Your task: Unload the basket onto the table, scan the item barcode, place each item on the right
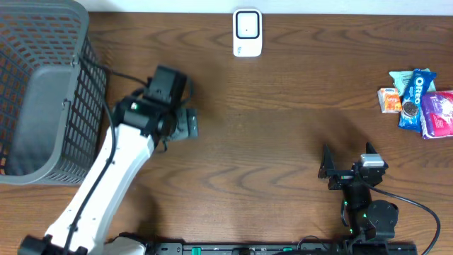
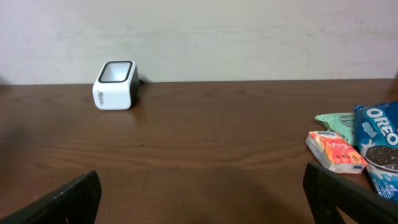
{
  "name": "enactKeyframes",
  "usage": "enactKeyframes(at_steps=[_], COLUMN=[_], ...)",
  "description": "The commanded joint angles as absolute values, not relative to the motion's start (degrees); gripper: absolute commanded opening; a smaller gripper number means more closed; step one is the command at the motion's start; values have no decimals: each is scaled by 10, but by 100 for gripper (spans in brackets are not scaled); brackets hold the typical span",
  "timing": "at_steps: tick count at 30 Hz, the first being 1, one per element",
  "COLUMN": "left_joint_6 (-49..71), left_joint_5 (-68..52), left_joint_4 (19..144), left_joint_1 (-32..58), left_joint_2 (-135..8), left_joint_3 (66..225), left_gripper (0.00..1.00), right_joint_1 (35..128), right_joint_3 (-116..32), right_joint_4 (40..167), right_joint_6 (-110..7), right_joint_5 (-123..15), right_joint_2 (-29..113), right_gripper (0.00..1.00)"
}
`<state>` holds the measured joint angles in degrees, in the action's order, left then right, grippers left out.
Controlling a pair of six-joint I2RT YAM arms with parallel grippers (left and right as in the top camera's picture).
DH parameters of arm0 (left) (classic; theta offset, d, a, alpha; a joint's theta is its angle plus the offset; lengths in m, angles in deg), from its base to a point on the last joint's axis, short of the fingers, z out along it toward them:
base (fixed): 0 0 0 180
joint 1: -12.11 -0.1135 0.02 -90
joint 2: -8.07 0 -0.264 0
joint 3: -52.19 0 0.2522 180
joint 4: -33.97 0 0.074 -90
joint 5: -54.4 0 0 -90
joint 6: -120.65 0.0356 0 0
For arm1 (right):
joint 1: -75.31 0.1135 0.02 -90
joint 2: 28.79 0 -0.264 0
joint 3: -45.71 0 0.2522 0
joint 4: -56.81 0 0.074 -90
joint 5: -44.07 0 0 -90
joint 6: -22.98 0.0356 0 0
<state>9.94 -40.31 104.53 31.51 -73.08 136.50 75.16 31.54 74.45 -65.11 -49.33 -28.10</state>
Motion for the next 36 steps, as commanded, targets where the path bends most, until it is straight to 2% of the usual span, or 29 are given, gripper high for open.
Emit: enactKeyframes(at_steps=[1, 10, 14, 16, 20, 28, 36], left_joint_6=[105, 105, 105, 116, 151, 160, 161], left_joint_5=[-419, -400, -345, -332, -332, -312, -296], left_joint_4=[1027, 881, 747, 729, 722, 592, 535], left_joint_1=[290, 216, 167, 147, 144, 109, 51], left_joint_2=[-661, -458, -300, -223, -131, 24, 80], left_joint_3=[1293, 1069, 923, 883, 849, 732, 689], left_gripper=[98, 98, 98, 98, 98, 98, 98], right_joint_1=[757, 757, 757, 757, 757, 757, 757], right_joint_3=[316, 316, 316, 316, 316, 316, 316], right_joint_4=[747, 747, 747, 747, 747, 747, 747], right_joint_6=[-654, -654, -654, -654, -654, -654, -654], right_joint_5=[-494, -494, -494, -494, -494, -494, -494], right_joint_2=[-285, -285, -285, -285, -285, -285, -285], right_gripper=[99, 99, 99, 99, 99, 99, 99])
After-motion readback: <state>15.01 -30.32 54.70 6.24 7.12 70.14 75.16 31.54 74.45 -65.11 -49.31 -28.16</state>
